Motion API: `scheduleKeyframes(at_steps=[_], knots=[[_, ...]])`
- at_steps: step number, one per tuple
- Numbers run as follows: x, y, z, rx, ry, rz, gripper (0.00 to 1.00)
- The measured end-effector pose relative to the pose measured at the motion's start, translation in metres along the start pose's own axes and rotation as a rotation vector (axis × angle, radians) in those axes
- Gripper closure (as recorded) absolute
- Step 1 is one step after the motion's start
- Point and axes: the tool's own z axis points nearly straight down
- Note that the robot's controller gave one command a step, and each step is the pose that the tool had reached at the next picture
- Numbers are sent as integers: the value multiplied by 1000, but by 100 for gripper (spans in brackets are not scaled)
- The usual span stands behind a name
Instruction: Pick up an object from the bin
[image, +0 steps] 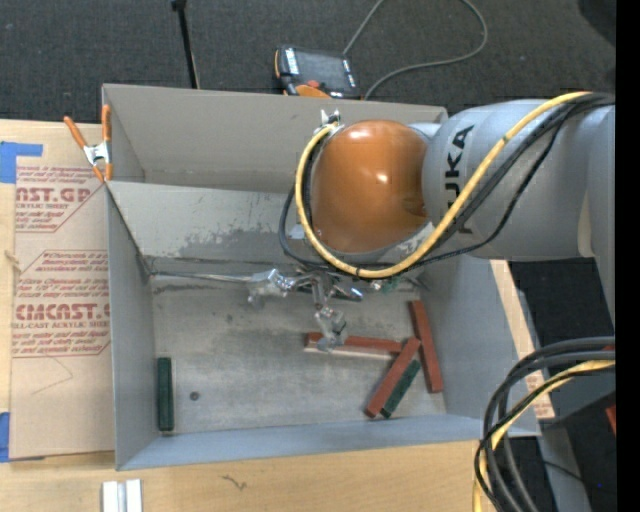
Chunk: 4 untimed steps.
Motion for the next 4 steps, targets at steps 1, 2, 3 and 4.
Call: scheduleKeyframes(at_steps=[1,2,3,4], knots=[[53,-33,85,-10,7,-80,0],[81,-67,18,2,0,-127,0],[101,-62,-3,-4,2,355,0],[114,-45,81,-8,7,593,0]])
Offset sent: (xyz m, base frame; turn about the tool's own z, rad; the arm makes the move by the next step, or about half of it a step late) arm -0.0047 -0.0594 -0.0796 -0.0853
